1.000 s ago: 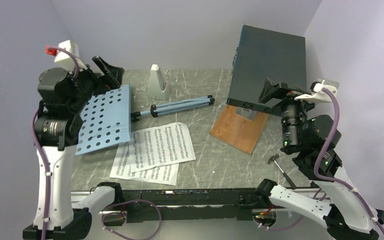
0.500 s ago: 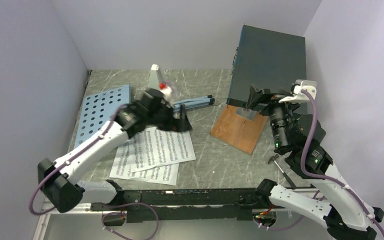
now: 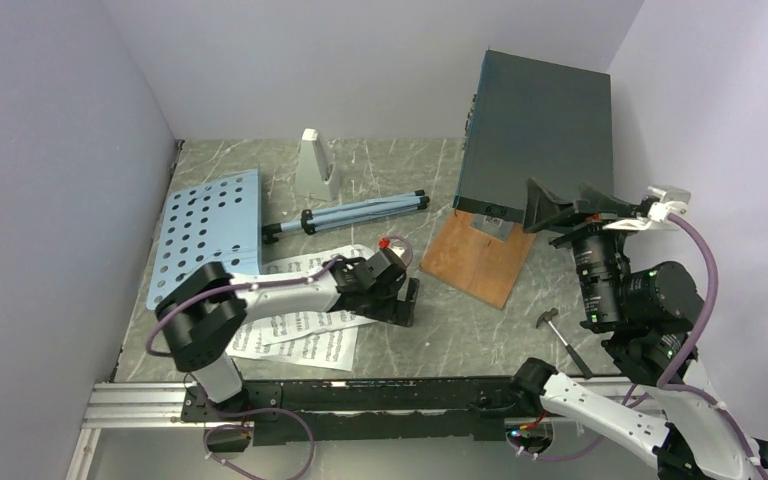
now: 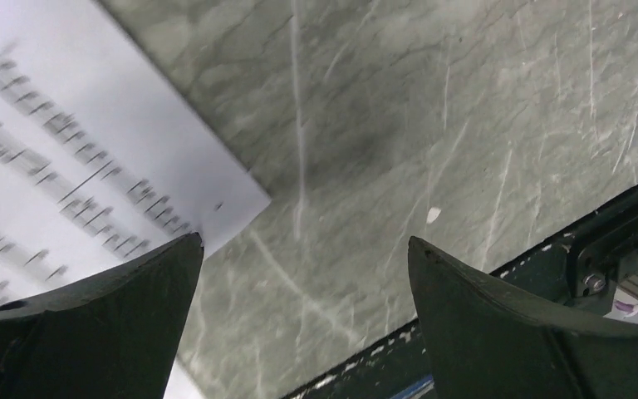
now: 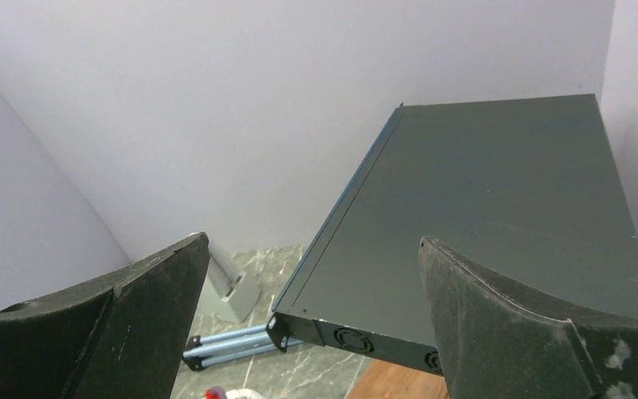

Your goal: Set up the instrument practice props

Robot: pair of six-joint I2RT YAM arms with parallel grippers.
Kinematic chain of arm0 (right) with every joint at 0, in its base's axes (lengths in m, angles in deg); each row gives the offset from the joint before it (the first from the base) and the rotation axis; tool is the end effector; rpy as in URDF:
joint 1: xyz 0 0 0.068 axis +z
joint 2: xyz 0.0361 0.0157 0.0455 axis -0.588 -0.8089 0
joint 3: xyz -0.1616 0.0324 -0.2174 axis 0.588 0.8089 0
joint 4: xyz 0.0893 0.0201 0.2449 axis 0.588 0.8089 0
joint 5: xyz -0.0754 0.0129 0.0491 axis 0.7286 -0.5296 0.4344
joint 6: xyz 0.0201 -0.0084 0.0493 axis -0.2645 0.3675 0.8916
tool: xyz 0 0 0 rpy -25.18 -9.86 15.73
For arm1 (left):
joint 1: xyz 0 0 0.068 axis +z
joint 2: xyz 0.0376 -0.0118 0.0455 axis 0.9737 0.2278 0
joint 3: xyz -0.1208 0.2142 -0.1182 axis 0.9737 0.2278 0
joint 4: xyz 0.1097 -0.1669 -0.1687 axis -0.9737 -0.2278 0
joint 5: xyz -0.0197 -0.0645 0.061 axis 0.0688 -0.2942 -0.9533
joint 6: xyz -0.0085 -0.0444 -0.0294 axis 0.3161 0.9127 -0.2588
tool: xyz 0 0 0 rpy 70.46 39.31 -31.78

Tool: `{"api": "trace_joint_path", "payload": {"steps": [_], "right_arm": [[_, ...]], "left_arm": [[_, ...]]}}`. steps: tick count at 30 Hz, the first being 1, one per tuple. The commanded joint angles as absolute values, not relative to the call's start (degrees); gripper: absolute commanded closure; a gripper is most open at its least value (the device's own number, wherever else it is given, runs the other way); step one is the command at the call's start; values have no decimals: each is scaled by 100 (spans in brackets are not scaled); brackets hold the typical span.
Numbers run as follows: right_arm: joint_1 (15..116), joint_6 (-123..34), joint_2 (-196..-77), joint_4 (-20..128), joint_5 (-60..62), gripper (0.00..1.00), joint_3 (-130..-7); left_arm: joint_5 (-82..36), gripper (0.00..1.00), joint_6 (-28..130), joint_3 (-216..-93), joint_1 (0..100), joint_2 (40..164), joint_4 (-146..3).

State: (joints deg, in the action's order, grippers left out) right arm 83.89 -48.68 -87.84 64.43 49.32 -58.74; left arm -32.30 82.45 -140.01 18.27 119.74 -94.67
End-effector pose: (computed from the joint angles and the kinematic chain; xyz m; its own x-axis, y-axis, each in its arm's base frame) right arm 0.0592 0.0305 0.4776 0.2462 0.3256 -0.9129 -0.1614 0.9425 0.2926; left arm 0.1722 -0.2802 0.1921 -0.8951 0.1639 -0.4146 0.3260 0.8750 -0.3579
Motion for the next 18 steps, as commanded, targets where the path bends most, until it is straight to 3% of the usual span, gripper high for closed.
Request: {"api": "trace_joint_path", "payload": {"steps": [1, 12, 18], "right_arm": [[8400, -4678, -8918, 6719, 4645, 0, -6037], [8400, -4515, -8918, 6898, 4484, 0, -6069], [8400, -4548, -8927, 6896, 4479, 0, -5992]], "left_arm": [[-2717, 1, 8376, -14311, 1821, 12404, -8249], [-2275, 1, 8890, -14295, 2285, 13157, -7481], [-2827, 1, 9038, -13487, 2804, 12634, -8010]]}}
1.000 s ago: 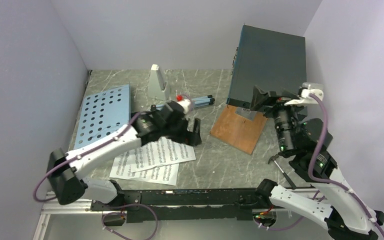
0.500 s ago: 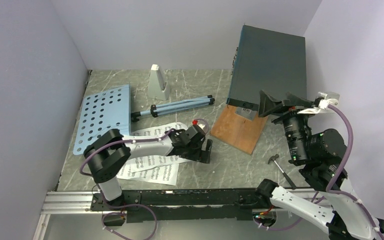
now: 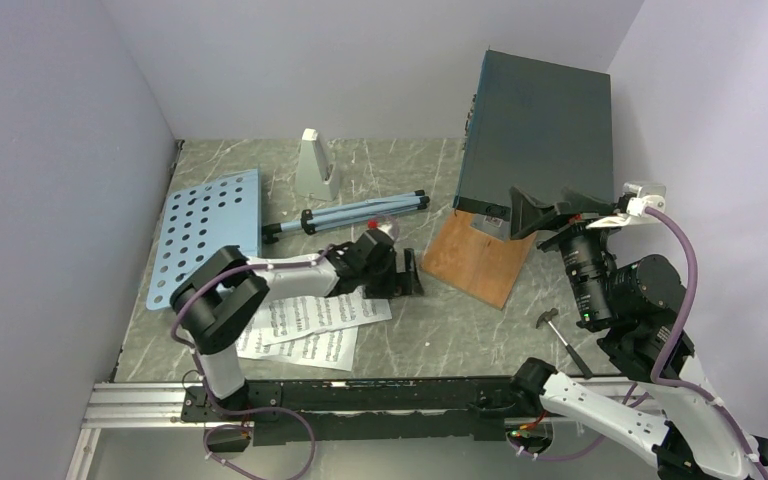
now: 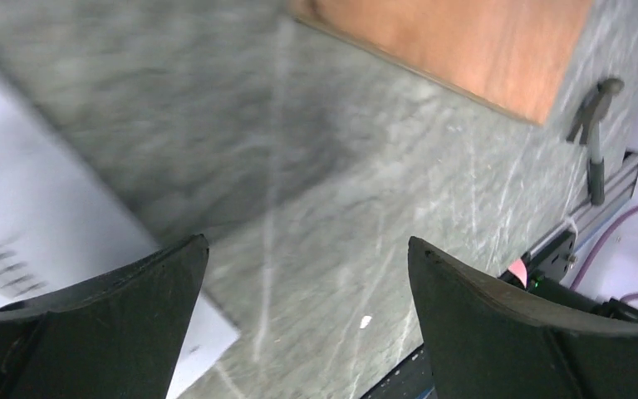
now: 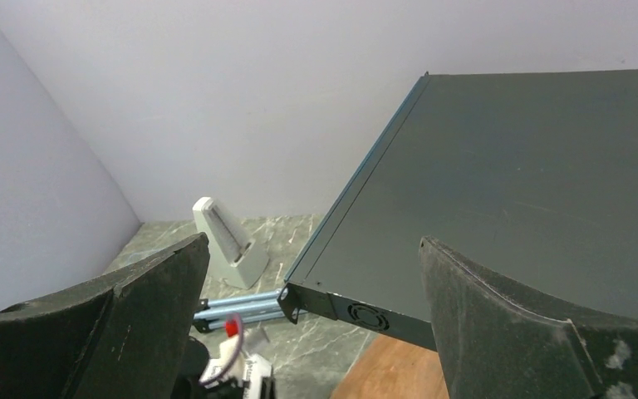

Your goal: Set up the instrument practice props

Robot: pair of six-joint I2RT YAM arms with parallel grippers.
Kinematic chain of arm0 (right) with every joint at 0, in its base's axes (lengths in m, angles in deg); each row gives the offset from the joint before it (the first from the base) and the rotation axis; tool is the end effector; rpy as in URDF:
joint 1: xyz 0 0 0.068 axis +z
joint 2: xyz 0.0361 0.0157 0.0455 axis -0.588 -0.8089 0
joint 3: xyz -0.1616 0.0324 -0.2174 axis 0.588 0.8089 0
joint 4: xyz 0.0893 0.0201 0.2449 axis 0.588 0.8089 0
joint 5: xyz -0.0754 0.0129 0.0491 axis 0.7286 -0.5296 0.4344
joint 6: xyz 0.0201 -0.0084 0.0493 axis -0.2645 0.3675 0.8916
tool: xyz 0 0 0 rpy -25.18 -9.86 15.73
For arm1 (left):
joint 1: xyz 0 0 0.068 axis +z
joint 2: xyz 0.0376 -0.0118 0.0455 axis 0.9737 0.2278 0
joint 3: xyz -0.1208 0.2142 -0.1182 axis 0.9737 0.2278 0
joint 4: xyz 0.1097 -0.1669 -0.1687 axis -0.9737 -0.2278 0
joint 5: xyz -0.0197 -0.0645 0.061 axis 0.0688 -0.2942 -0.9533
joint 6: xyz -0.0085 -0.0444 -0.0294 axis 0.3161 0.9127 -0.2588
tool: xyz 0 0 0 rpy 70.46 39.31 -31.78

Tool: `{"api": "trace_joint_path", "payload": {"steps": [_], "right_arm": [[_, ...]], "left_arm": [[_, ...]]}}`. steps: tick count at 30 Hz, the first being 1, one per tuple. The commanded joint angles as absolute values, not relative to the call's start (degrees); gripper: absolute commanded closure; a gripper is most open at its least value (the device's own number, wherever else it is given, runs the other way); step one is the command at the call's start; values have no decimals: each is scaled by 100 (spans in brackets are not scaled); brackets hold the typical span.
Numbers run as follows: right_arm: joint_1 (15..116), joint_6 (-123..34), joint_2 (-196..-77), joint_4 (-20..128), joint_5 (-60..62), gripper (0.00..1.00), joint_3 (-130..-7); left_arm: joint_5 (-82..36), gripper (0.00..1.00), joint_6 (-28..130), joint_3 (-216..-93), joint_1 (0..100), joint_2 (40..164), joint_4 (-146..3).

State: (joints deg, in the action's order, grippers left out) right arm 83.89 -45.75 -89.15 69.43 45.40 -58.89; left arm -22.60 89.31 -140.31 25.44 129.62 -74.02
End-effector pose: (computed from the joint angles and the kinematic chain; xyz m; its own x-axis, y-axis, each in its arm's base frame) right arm 0.0658 0.0407 0.4693 0.1649 0.2992 -0.9398 -0.2175 0.9404 0.2612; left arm 0.2276 -0.2935 0.1615 -0.9269 -0.0460 -0.3724 0.2024 0.7743 -0.5995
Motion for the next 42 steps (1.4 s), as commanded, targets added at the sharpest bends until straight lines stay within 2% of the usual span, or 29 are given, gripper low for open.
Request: {"api": "trace_joint_path", "payload": {"steps": [1, 7, 13, 16, 18, 23, 31, 42], "right_arm": [[8400, -4555, -8920, 6881, 4492, 0, -5973], [8400, -4679, -8906, 6600, 4511, 0, -5748], [8400, -4625, -9196, 6544, 4292, 0, -5715], [8400, -4578, -9348, 6725, 4194, 0, -5812], [8400, -4557, -9390, 6789, 4154, 0, -5849], [8400, -4519, -9346, 6812, 4192, 0, -5813], [8400, -4482, -9298, 6932, 4243, 0, -5826], [8400, -4548, -9321, 6836, 4265, 0, -5720]], "left_arm": [[-3046, 1, 8995, -13396, 2805, 12450, -8297], [-4286, 1, 9180, -12742, 2838, 11124, -10029], [-4954, 1, 9274, -12897, 2862, 9895, -11232], [-4955, 1, 9054, -13367, 2859, 9727, -11471], [-4436, 1, 8659, -13594, 2864, 9701, -11081], [-2873, 1, 8249, -14113, 2792, 10469, -9976], [-3437, 1, 8361, -15265, 2065, 12545, -10278], [-4402, 1, 9130, -14288, 2264, 12638, -11164]]}}
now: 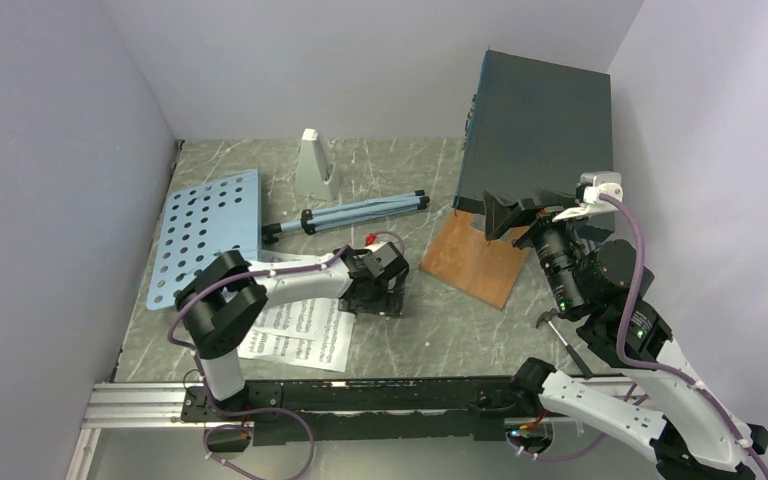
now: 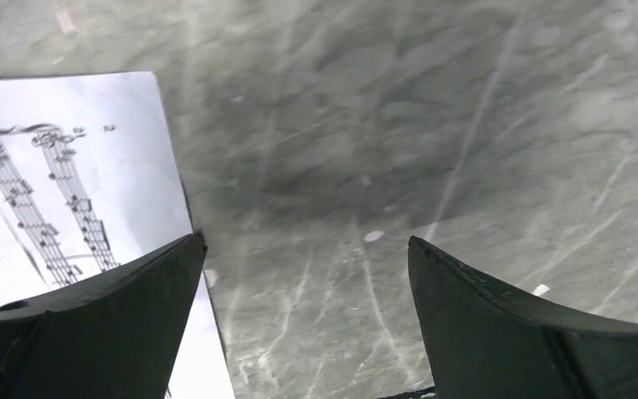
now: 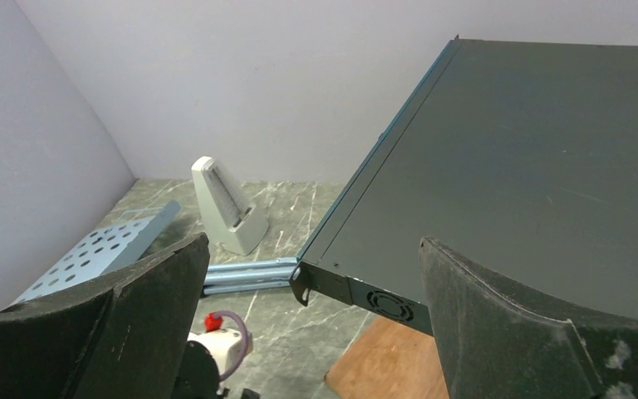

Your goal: Set up the instrument practice props

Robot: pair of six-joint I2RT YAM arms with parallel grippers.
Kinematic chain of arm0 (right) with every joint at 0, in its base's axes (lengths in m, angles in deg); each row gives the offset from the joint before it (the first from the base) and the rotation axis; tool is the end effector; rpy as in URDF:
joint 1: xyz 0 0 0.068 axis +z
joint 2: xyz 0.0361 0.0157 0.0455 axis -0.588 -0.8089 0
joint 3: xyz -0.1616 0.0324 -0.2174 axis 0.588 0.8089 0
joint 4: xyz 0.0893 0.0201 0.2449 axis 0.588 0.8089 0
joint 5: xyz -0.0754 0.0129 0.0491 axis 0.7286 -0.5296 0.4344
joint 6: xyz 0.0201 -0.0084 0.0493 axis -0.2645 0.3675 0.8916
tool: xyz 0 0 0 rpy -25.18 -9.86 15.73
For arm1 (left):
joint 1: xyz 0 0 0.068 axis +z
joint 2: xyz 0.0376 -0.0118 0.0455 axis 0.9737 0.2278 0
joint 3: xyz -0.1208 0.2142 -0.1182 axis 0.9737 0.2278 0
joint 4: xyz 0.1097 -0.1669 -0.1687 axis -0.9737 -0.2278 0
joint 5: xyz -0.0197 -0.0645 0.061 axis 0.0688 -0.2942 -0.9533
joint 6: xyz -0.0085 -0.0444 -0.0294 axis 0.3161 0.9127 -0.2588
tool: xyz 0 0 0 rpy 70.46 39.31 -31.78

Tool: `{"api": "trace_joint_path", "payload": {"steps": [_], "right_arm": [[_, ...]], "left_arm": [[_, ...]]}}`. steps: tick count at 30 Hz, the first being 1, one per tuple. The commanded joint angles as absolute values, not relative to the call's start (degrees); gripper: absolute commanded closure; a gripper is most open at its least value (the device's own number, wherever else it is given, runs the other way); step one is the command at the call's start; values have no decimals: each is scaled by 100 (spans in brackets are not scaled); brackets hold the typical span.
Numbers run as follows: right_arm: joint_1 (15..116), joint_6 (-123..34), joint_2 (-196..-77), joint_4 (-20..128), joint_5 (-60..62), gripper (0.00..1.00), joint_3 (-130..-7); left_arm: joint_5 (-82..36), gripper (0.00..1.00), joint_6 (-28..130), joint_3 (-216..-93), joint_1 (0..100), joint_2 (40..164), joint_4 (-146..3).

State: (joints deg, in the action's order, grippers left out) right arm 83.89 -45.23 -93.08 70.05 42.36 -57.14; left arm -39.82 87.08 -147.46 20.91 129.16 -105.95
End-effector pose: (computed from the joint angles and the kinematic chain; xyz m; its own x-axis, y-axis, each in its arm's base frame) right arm 0.0856 0.0648 0.4550 0.0870 0.2288 -0.9696 -0.2525 0.9466 0.2007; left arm 0.1982 -0.2833 0.1672 -0.9375 0.0886 -0.3365 0.1475 0.9771 -0.1537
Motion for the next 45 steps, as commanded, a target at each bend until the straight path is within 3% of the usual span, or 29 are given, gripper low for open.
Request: {"api": "trace_joint_path", "payload": {"steps": [1, 10, 16, 20, 29, 34, 39, 45], "right_arm": [[8400, -4551, -9330, 6790, 4244, 0, -5693], [8400, -4532, -9622, 6708, 4055, 0, -5660], [8400, -4520, -9784, 6598, 3949, 0, -5638], [8400, -4481, -9882, 6715, 3821, 0, -5732], [8400, -4410, -9911, 6803, 3630, 0, -5744], [8400, -4350, -9845, 6823, 3558, 0, -5648], [8400, -4372, -9817, 6850, 3492, 0, -5607], [8400, -4430, -9820, 6746, 3344, 0, -5503]], "left_arm": [[-4434, 1, 9196, -14092, 2354, 12551, -11218], [-5501, 1, 9665, -13591, 2557, 10770, -12825], [-4395, 1, 8778, -14119, 2558, 9808, -12180], [-4455, 1, 8785, -14845, 2704, 9502, -12344], [-4659, 1, 9060, -16053, 5363, 8600, -12872], [-4920, 1, 9661, -16253, 6544, 8553, -13952], [-4506, 1, 10057, -15429, 7886, 7752, -14291], [-3726, 1, 11050, -14169, 8331, 7110, -14310]]}}
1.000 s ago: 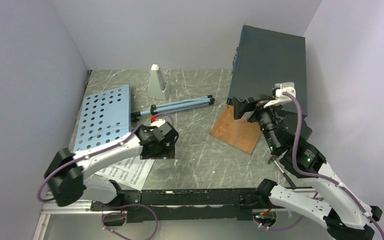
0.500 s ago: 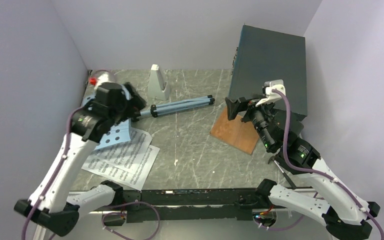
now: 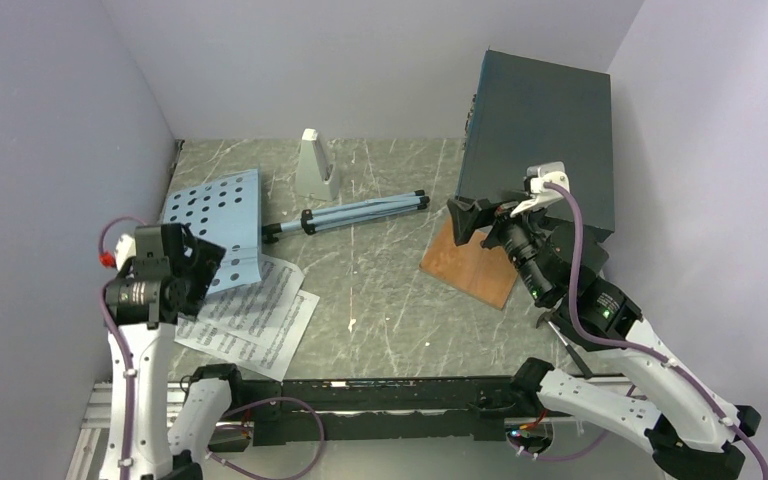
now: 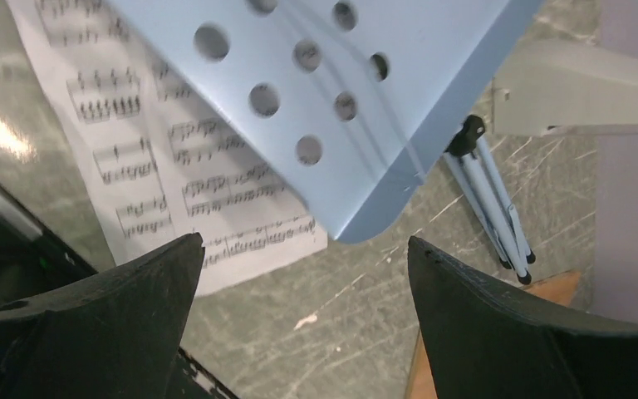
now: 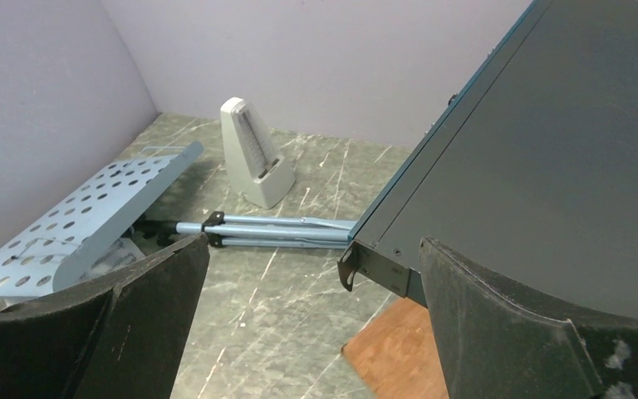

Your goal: Set up the instrument practice props

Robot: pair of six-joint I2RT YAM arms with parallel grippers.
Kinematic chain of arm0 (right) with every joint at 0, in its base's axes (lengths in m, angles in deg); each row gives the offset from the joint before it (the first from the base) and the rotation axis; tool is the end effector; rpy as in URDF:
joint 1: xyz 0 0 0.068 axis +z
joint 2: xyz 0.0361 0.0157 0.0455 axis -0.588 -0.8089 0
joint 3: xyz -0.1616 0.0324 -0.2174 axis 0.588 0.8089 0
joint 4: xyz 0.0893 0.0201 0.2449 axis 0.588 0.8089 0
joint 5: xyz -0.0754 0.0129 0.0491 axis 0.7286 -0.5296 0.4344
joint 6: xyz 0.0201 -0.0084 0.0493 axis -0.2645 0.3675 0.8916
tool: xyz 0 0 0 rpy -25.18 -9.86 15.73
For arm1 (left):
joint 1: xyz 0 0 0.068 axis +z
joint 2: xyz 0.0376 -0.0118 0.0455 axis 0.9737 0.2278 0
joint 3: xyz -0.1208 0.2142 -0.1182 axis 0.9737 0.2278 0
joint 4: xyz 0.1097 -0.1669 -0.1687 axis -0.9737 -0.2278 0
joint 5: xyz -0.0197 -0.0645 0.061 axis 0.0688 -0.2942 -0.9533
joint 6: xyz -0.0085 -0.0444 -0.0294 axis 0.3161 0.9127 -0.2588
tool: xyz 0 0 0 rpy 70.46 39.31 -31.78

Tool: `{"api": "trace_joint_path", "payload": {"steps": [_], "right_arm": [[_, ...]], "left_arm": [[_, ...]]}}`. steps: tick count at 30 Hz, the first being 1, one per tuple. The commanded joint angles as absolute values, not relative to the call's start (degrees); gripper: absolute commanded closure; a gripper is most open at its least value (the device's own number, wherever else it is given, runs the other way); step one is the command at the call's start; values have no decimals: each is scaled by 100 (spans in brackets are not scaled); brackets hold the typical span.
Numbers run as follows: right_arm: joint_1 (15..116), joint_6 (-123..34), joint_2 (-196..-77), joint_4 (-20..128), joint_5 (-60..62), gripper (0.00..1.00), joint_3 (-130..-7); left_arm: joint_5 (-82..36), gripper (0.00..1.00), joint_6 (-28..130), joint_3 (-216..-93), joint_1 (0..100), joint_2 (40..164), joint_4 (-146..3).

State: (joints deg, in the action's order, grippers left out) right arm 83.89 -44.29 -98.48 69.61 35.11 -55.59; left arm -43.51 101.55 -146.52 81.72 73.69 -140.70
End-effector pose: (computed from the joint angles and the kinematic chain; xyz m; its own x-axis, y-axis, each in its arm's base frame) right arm 0.1082 0.0956 0.4379 -0.0065 0.1573 -0.9875 -0.3594 0.9212 0.1491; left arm 0.1253 0.0184 0.3526 -0.1675 -0.8781 -0.4481 -0.7797 0.3961 -0.4849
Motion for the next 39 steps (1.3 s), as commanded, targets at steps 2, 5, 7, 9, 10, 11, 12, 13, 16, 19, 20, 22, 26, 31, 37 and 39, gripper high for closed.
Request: {"api": "trace_joint_path", "payload": {"steps": [2, 5, 7, 9, 10, 11, 12, 13, 16, 19, 20, 22, 26, 31, 37, 39], "right_arm": [[8400, -4439, -9855, 6778, 3295, 0, -5522], [8400, -4391, -9872, 6836, 3184, 0, -5530], [8400, -4360, -9859, 6812, 3122, 0, -5496], [8400, -4354, -9867, 6780, 3078, 0, -5460], [8400, -4350, -9880, 6766, 3067, 0, -5454], [8400, -4351, -9895, 6762, 3057, 0, -5450], [8400, -4349, -9916, 6759, 3044, 0, -5451], [8400, -4349, -9934, 6756, 3039, 0, -5449], [8400, -4324, -9955, 6744, 3034, 0, -5450], [8401, -4293, -9964, 6740, 3001, 0, -5459], [8400, -4282, -9964, 6752, 2984, 0, -5469], [8400, -4266, -9973, 6769, 2961, 0, -5483], [8400, -4246, -9994, 6835, 2961, 0, -5511], [8400, -4235, -10053, 6859, 2929, 0, -5569], [8402, -4185, -10195, 6821, 2775, 0, -5632], [8400, -4168, -10248, 6813, 2725, 0, -5633]], "left_arm": [[-3642, 2, 11498, -13929, 8351, 6914, -14274], [-3651, 10, 12137, -13573, 8351, 6432, -14145], [-3785, 14, 12527, -13386, 8351, 6101, -14049], [-3881, 16, 12793, -13236, 8351, 5830, -14015], [-3912, 17, 12883, -13186, 8351, 5783, -14013], [-3925, 17, 12919, -13142, 8351, 5778, -14013], [-3951, 16, 12971, -13094, 8351, 5800, -14025], [-3956, 15, 13053, -13015, 8351, 5823, -14031], [-3851, 9, 13248, -12605, 8351, 5706, -13762], [-3721, 5, 13344, -12128, 8351, 5544, -13225], [-3712, 4, 13350, -11969, 8351, 5518, -13011], [-3774, 2, 13171, -11556, 8349, 5439, -12181], [-4004, 3, 12571, -10913, 8350, 5289, -10855], [-3996, 4, 12447, -10323, 8351, 5186, -9850], [-4051, 9, 12606, -9775, 8336, 5059, -8696], [-4142, 13, 12602, -9651, 8334, 4983, -8341]]}}
